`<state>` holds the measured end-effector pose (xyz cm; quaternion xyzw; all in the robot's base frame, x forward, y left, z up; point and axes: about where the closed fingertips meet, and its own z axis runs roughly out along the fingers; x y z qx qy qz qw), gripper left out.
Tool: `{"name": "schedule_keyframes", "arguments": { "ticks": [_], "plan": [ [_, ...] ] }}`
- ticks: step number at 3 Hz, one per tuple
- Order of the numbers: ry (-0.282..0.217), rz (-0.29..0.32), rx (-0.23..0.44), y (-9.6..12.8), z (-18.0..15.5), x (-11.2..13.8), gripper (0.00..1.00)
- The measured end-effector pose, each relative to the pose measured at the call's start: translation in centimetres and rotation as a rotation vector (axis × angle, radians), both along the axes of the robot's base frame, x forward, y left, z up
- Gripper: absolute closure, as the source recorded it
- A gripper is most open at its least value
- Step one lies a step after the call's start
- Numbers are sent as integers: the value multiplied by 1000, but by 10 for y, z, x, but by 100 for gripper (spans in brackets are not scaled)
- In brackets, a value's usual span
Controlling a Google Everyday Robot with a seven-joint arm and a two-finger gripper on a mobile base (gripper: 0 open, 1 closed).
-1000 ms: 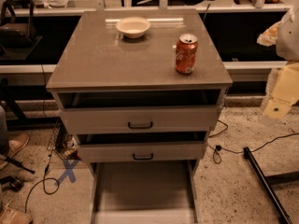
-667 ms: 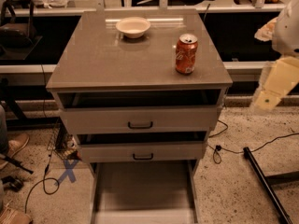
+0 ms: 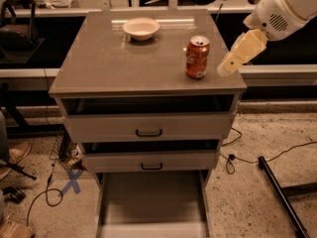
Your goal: Place coke can into bottom drawer
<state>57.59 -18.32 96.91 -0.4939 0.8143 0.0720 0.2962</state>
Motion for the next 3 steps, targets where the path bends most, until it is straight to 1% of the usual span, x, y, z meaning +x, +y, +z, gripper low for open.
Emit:
{"name": "schedule_keyframes", "arguments": {
  "ticks": [1,2,3],
  "plan": [
    [-48,-101,96,22,-5,51,0],
    [-85,-254,139,39,-34,90,0],
    [-94,-308,152,51,-52,108,0]
  ]
}}
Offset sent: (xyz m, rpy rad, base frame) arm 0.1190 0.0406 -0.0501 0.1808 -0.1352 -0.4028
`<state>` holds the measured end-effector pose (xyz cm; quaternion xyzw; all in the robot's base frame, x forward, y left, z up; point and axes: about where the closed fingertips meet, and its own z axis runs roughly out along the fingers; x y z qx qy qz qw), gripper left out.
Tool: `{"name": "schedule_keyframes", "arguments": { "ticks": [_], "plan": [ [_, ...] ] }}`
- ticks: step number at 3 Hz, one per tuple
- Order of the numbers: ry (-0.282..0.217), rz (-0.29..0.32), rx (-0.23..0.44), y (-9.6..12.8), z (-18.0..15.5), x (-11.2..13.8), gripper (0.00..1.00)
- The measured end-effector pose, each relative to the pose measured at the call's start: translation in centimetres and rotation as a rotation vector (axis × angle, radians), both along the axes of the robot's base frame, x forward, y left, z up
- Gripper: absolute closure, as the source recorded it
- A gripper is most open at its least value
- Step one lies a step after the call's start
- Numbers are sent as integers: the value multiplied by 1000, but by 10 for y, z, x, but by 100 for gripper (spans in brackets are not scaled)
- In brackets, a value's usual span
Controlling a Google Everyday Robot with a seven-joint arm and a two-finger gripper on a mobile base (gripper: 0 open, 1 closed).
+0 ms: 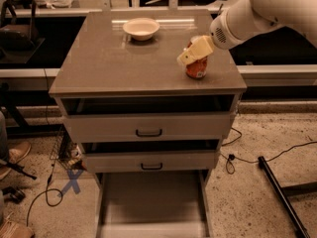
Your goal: Place coke can into bottom drawer
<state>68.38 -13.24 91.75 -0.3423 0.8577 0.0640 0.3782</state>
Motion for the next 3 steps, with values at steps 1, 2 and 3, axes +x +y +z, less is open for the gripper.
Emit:
{"name": "schedule_keyframes", "arguments": {
  "ticks": [1,2,3],
  "plan": [
    [-12,-39,20,5,-9,13,0],
    [-22,-71,42,7,-17,21,26],
    [-26,-84,54,8,-21,22,49]
  ]
}}
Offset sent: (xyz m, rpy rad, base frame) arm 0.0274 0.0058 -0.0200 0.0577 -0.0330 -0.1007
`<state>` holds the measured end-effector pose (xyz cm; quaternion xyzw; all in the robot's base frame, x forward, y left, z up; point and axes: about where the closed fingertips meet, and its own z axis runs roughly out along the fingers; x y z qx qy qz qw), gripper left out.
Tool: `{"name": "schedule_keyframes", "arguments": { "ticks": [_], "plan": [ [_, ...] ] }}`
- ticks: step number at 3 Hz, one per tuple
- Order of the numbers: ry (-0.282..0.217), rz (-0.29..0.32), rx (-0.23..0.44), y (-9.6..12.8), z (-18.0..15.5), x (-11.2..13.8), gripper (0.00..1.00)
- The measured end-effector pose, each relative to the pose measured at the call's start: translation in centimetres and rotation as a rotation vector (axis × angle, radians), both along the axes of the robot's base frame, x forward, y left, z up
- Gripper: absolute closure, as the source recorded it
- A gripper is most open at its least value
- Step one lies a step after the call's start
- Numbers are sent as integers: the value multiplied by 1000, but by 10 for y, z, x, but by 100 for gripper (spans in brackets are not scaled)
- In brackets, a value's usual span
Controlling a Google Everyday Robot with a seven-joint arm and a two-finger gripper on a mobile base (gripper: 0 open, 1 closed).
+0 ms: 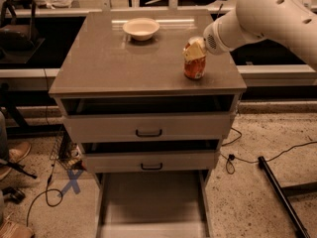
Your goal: Place coke can into bottom drawer
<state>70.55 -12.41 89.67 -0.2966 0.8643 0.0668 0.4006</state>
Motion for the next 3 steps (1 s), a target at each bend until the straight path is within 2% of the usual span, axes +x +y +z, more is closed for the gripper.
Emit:
{"name": "schedule_keyframes", "arguments": {
  "ticks": [1,2,3],
  "plan": [
    [-39,-7,47,-6,5,-12,72],
    [-161,-26,98,-33,39,-65,100],
    [-197,24,63,-53,52,-116,100]
  ]
}}
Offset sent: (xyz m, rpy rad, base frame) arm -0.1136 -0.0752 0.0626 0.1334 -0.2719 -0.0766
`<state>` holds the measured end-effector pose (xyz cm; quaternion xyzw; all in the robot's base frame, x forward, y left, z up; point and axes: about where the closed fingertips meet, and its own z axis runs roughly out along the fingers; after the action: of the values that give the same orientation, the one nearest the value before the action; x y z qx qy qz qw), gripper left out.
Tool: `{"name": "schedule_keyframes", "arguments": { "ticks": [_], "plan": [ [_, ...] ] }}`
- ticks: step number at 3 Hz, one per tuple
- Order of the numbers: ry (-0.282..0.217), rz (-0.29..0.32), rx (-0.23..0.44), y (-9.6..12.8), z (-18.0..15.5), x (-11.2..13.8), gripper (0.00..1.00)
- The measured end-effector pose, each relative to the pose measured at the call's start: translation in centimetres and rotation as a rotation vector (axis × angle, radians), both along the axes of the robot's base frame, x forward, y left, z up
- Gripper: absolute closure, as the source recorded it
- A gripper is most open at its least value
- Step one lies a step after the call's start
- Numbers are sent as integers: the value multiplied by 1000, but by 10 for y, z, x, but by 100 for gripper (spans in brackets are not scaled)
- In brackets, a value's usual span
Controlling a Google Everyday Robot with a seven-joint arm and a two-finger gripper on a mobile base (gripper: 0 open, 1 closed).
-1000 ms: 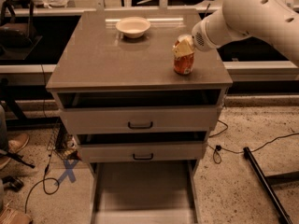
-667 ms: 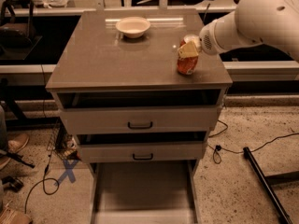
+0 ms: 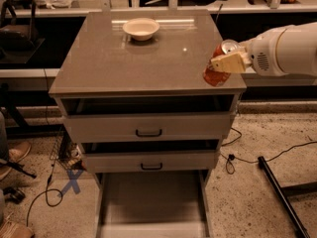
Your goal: Place coke can into bottom drawer
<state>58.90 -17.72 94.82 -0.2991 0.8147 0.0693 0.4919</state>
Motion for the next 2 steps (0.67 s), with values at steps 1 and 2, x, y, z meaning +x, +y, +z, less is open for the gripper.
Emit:
{"name": "schedule_keyframes", "arguments": {
  "ticks": [1,2],
  "plan": [
    [0,0,0,0,0,0,100],
    [54,52,-33,7,-32,-14,100]
  ]
}}
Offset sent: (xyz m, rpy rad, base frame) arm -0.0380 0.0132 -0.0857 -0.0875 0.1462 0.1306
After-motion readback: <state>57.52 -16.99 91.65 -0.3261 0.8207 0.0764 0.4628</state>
